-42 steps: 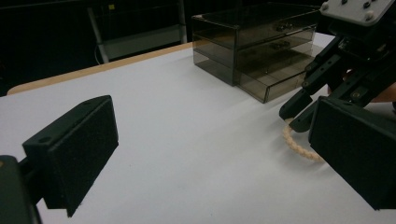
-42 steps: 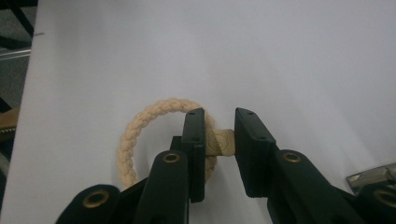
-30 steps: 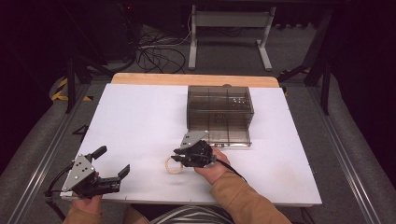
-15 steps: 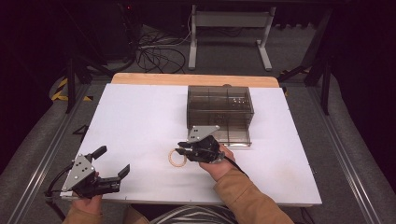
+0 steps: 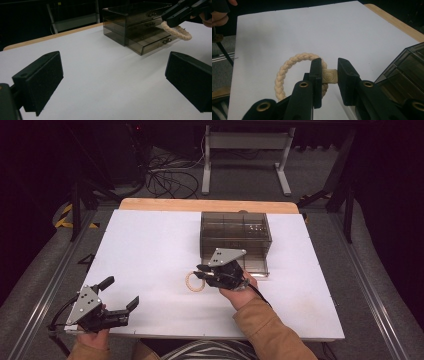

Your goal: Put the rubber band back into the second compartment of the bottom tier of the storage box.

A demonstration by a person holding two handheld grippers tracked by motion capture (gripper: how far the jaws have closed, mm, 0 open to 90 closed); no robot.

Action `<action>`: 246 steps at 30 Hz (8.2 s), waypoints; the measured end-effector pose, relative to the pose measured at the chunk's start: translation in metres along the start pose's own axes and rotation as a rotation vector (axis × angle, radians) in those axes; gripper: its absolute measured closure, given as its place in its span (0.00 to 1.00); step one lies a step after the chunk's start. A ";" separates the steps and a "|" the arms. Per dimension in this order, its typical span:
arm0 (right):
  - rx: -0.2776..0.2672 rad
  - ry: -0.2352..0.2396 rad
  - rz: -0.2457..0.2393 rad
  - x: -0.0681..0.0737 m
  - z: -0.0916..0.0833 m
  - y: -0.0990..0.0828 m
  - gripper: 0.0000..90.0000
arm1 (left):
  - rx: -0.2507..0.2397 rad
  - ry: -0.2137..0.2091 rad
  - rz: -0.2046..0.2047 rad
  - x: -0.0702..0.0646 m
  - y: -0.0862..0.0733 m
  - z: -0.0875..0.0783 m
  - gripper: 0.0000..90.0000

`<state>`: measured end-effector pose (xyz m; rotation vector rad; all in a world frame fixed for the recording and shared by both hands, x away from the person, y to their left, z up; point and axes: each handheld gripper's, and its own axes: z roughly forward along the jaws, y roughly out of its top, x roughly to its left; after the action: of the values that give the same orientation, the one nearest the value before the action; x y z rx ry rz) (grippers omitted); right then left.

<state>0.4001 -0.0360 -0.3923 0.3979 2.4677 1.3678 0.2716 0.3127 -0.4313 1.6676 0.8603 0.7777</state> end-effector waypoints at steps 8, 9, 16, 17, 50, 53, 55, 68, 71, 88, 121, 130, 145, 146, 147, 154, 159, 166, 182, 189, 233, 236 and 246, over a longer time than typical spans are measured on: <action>-0.012 -0.022 0.008 -0.004 -0.005 0.000 0.84 | 0.000 0.001 0.002 0.000 0.000 0.000 0.02; -0.015 -0.023 0.008 -0.004 -0.006 0.000 0.84 | 0.000 0.001 0.002 0.000 0.000 0.000 0.02; -0.022 -0.049 0.008 -0.008 -0.012 0.001 0.84 | -0.001 0.001 0.000 0.000 0.000 0.000 0.02; -0.025 -0.054 0.012 -0.009 -0.013 0.001 0.84 | -0.001 0.001 0.000 0.000 0.000 0.000 0.02; -0.039 -0.237 0.085 -0.052 -0.055 -0.014 0.84 | -0.001 -0.001 -0.001 0.000 0.000 0.000 0.02; -0.033 -0.259 0.089 -0.056 -0.056 -0.016 0.84 | -0.001 -0.002 -0.001 0.000 0.000 0.000 0.02; -0.031 -0.275 0.089 -0.058 -0.058 -0.018 0.84 | 0.000 -0.001 -0.002 0.000 0.000 0.000 0.02; 0.013 -0.357 0.090 -0.074 -0.056 -0.033 0.83 | 0.000 -0.003 -0.005 0.000 0.000 0.000 0.02; 0.023 -0.371 0.098 -0.077 -0.055 -0.037 0.83 | 0.000 -0.002 -0.005 0.000 0.000 0.000 0.02; 0.065 -0.404 0.096 -0.086 -0.051 -0.050 0.83 | 0.000 -0.003 -0.002 0.000 0.000 0.000 0.02; 0.190 -0.388 0.092 -0.087 -0.023 -0.065 0.83 | 0.001 -0.005 0.000 0.000 0.000 0.000 0.02; 0.221 -0.406 0.087 -0.089 -0.016 -0.068 0.83 | 0.004 -0.006 -0.001 0.000 0.000 0.000 0.02; 0.259 -0.360 0.092 -0.085 -0.011 -0.069 0.83 | 0.004 -0.005 -0.004 0.000 0.000 0.000 0.02; 0.261 -0.356 0.095 -0.085 -0.011 -0.069 0.83 | 0.002 -0.006 -0.005 0.000 0.000 0.000 0.02; 0.265 -0.352 0.098 -0.085 -0.010 -0.069 0.82 | 0.004 -0.006 -0.004 0.000 0.000 0.000 0.02; 0.288 -0.338 0.106 -0.084 -0.008 -0.070 0.82 | 0.003 -0.006 -0.005 0.000 0.000 0.001 0.02; 0.307 -0.327 0.121 -0.084 -0.008 -0.071 0.82 | 0.002 -0.006 -0.006 0.000 0.000 0.000 0.02; 0.329 -0.320 0.130 -0.083 -0.008 -0.073 0.81 | 0.001 -0.005 -0.005 0.000 0.000 0.000 0.02; 0.308 -0.318 0.135 -0.085 -0.011 -0.073 0.61 | 0.001 -0.007 -0.004 0.000 0.000 0.000 0.02; 0.253 -0.308 0.135 -0.084 -0.019 -0.067 0.50 | -0.002 -0.006 -0.006 0.000 0.000 0.000 0.02; -0.068 -0.268 0.095 -0.048 -0.085 -0.030 0.18 | -0.010 -0.011 -0.005 0.000 0.001 0.003 0.02; -0.080 -0.268 0.094 -0.045 -0.091 -0.031 0.15 | -0.009 -0.011 -0.001 0.000 0.002 0.003 0.02; -0.134 -0.257 0.103 -0.037 -0.112 -0.047 0.09 | -0.009 -0.011 -0.002 -0.001 0.002 0.003 0.02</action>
<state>0.3870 -0.1605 -0.3713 0.6350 2.1616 1.4142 0.2737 0.3103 -0.4303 1.6614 0.8498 0.7698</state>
